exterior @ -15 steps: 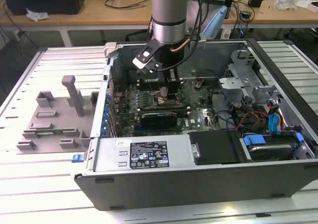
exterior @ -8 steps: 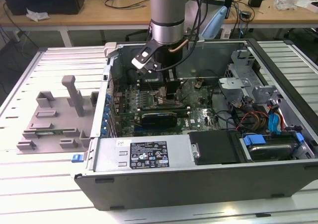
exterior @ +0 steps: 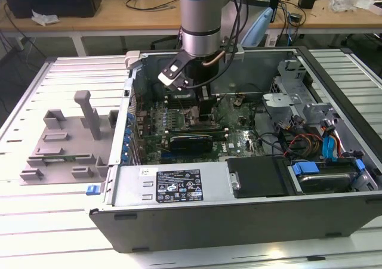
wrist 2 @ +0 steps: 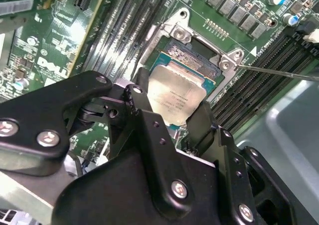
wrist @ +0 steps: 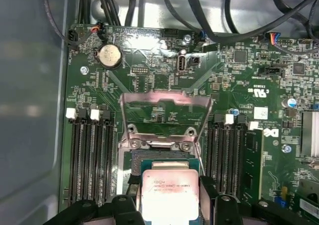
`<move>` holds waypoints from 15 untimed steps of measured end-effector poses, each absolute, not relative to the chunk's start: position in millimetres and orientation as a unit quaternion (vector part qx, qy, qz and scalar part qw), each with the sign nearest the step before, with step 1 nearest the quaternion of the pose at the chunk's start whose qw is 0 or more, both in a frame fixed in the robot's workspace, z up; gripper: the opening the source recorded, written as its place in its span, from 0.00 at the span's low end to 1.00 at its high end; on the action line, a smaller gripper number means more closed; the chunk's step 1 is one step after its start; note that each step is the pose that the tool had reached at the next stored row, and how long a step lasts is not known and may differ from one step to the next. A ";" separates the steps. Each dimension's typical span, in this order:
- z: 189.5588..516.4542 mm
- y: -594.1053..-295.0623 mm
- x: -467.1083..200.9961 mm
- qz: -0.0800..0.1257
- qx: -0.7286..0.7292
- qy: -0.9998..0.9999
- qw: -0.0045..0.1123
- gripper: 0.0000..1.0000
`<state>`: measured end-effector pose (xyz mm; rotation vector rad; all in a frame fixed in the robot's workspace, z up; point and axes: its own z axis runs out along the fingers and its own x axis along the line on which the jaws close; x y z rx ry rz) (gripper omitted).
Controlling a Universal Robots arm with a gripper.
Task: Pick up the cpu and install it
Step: 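Place the cpu into insertion slot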
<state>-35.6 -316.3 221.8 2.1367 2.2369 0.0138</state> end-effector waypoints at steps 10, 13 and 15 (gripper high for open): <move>210.5 -314.0 -37.9 0.004 0.693 0.720 0.024 0.55; 206.1 -313.2 -39.2 0.004 0.696 0.717 0.024 0.55; 204.1 -312.4 -39.5 0.004 0.698 0.716 0.024 0.55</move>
